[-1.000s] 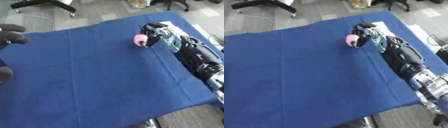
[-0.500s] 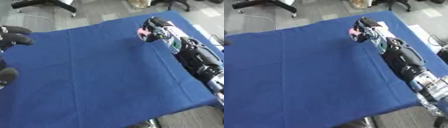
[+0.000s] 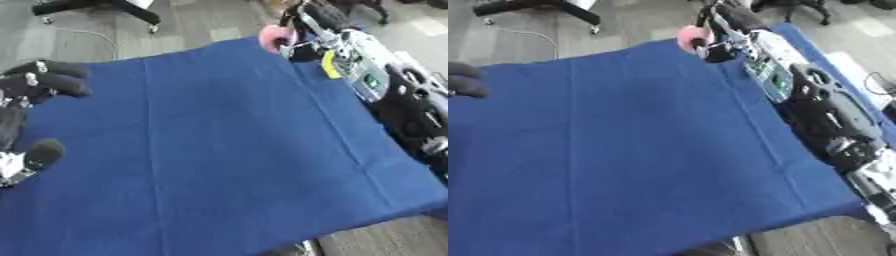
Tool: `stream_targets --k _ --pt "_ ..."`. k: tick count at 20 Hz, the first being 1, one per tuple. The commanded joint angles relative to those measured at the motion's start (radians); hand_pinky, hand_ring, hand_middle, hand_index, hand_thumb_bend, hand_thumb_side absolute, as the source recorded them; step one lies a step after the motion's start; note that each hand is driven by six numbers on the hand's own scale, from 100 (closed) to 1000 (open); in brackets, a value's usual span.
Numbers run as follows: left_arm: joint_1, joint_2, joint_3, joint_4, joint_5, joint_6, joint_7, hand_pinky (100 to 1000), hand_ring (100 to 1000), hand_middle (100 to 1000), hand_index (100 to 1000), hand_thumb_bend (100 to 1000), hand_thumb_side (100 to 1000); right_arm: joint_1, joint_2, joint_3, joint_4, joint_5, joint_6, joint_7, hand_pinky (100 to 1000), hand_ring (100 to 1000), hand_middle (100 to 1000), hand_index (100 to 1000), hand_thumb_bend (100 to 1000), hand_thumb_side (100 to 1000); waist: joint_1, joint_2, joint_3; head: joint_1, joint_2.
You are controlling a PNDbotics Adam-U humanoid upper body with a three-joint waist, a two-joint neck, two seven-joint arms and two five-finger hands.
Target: Pick up the objects with one hand, pass them to the other hand, and then place them into the box on the other side of the table.
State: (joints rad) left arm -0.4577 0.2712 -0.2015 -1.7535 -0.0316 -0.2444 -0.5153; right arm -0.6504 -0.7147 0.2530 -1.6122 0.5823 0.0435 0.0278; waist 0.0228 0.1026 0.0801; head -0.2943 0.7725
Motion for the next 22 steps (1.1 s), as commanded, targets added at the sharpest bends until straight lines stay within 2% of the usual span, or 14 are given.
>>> stream_targets --k 1,3,5,9,12,13,22 --pt "-0.019 0.043 -0.025 0.006 -0.004 -0.014 -0.038 762 703 770 735 597 661 -0.005 -0.059 0.000 -0.208 -0.063 0.012 0.027 696 376 186 366 100 100 -0.003 -0.009 -0.004 0.021 -0.002" --pt "-0.023 0.058 -0.047 0.013 -0.007 -0.025 -0.066 764 703 769 736 597 664 0.003 -0.068 0.004 -0.321 -0.108 0.020 0.049 696 377 188 367 100 100 -0.004 -0.009 -0.009 0.045 -0.002" --pt "-0.027 0.070 -0.069 0.021 -0.012 -0.036 -0.095 765 703 769 737 597 666 -0.003 -0.065 0.013 -0.372 -0.145 0.005 0.065 696 380 190 368 100 100 -0.005 -0.010 -0.013 0.070 -0.002" --pt "-0.029 0.083 -0.094 0.040 -0.027 -0.056 -0.141 766 704 769 738 596 668 -0.034 -0.038 0.041 -0.387 -0.186 -0.069 0.083 697 385 195 371 100 100 -0.007 -0.013 -0.020 0.110 -0.002" --pt "-0.029 0.085 -0.103 0.058 -0.044 -0.066 -0.159 768 705 769 741 590 669 -0.057 -0.011 0.063 -0.388 -0.202 -0.104 0.093 695 384 196 372 100 122 -0.008 -0.015 -0.023 0.134 -0.002" --pt "-0.029 0.086 -0.106 0.063 -0.050 -0.070 -0.165 770 707 770 743 586 671 -0.063 -0.002 0.070 -0.388 -0.210 -0.109 0.097 694 383 195 372 100 100 -0.008 -0.015 -0.023 0.139 -0.002" --pt "-0.030 0.087 -0.109 0.132 -0.134 -0.102 -0.171 776 723 787 767 584 671 -0.098 0.051 0.114 -0.388 -0.246 -0.128 0.116 689 373 192 371 100 100 -0.010 -0.017 -0.027 0.174 -0.002"
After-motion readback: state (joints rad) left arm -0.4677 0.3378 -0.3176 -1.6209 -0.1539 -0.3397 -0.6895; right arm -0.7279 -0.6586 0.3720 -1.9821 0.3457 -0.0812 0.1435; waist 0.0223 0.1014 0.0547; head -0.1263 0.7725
